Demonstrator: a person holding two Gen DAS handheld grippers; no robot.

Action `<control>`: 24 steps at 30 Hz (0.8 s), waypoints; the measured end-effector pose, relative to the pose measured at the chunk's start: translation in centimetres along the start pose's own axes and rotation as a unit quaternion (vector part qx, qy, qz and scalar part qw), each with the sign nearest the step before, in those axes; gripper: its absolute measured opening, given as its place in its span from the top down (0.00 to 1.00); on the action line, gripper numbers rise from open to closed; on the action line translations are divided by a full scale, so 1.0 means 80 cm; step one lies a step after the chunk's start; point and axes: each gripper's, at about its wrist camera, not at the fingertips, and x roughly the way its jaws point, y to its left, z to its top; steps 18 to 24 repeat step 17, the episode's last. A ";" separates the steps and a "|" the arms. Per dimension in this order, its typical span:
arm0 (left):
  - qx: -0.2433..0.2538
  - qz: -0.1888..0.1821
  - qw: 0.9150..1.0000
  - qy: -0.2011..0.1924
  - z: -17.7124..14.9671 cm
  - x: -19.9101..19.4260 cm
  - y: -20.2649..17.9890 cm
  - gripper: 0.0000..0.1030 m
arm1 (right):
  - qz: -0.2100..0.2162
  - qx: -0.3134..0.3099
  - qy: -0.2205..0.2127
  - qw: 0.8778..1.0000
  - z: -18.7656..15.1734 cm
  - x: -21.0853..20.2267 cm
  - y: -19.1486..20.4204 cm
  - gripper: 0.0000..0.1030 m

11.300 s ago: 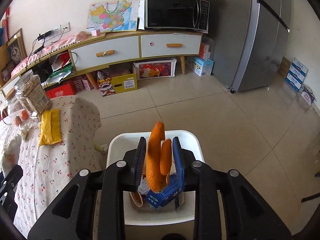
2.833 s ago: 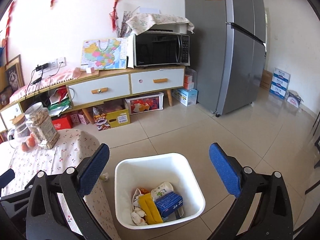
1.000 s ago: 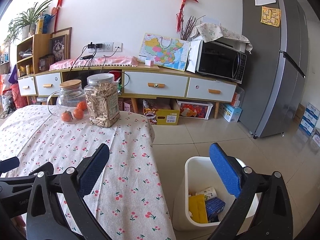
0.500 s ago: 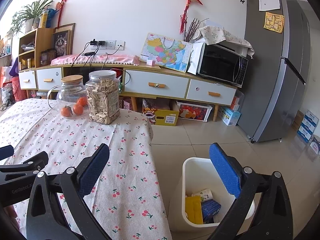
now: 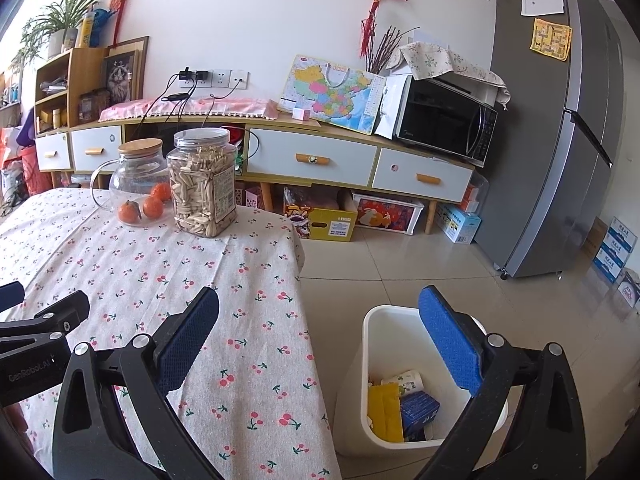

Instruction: Collect trash

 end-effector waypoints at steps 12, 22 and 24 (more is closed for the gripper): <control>0.007 -0.001 1.000 0.003 0.001 0.000 -0.007 0.07 | 0.000 0.001 -0.002 1.000 -0.001 -0.001 -0.001 0.07; 0.012 0.013 1.000 0.004 -0.001 0.000 -0.011 0.07 | -0.001 0.000 -0.001 1.000 -0.001 0.000 -0.003 0.07; 0.012 0.013 1.000 0.004 -0.001 0.000 -0.011 0.07 | -0.001 0.000 -0.001 1.000 -0.001 0.000 -0.003 0.07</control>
